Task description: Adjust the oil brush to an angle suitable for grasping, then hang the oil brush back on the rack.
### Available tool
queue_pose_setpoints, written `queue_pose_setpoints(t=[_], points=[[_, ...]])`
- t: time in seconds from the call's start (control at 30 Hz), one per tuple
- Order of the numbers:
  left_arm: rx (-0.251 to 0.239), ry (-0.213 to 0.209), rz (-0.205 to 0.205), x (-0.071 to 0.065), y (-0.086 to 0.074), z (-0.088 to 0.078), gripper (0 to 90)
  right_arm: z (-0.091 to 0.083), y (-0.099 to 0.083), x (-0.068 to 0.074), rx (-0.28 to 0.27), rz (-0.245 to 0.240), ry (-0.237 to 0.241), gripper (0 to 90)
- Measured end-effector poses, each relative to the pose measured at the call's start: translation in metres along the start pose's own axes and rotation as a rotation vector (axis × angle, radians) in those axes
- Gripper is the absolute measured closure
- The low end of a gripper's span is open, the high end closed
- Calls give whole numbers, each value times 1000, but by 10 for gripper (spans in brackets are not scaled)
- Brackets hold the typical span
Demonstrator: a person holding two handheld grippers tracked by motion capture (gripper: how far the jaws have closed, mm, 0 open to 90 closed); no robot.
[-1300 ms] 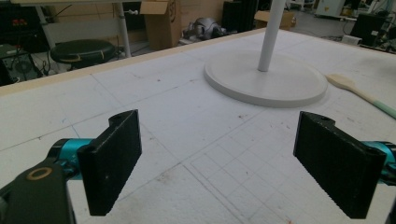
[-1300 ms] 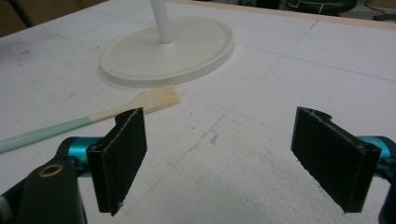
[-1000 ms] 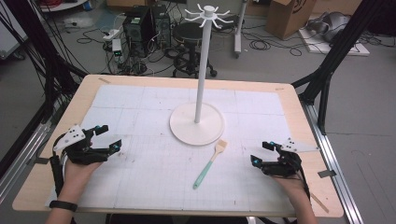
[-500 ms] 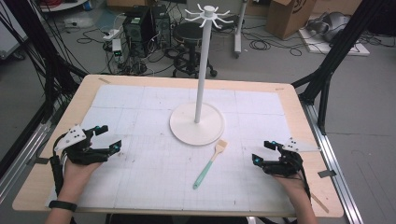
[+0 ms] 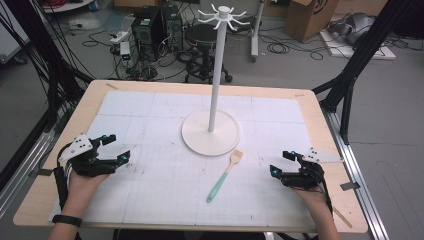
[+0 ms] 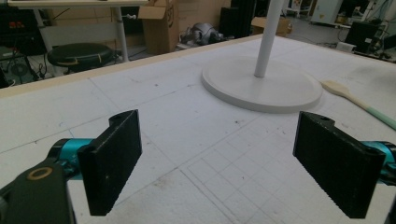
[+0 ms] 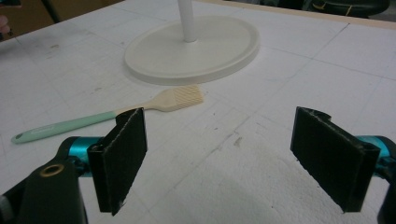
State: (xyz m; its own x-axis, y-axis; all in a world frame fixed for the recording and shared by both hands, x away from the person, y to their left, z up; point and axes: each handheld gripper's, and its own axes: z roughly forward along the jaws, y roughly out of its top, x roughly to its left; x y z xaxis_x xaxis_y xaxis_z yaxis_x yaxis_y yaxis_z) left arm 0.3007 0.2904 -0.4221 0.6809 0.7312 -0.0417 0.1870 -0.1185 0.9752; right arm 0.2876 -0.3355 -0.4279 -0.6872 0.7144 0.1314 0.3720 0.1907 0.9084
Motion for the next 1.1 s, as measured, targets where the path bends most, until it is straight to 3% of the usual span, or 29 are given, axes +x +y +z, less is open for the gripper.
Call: queue_pose_setpoints(t=[0.47, 0.6, 0.7, 0.83, 0.93, 1.0, 1.1], points=[[-12, 3, -2, 3, -1, 0, 160, -2, 3, 6, -13, 8, 17, 183], [-23, 10, -4, 3, 1, -3, 160, -1, 5, 11, -9, -3, 56, 247], [-28, 12, -7, 2, 2, -3, 160, 5, 4, 18, 19, -34, 112, 346], [-19, 11, -1, 1, 2, -4, 160, 9, 5, 24, 29, -40, 131, 385], [-16, 8, -1, 1, 2, -5, 163, 20, 6, 37, 53, -70, 178, 477], [-17, 7, -2, 1, 2, -6, 164, 24, 7, 41, 64, -83, 196, 491], [-16, 9, -5, 2, 2, -7, 167, 36, 8, 56, 100, -128, 254, 602]])
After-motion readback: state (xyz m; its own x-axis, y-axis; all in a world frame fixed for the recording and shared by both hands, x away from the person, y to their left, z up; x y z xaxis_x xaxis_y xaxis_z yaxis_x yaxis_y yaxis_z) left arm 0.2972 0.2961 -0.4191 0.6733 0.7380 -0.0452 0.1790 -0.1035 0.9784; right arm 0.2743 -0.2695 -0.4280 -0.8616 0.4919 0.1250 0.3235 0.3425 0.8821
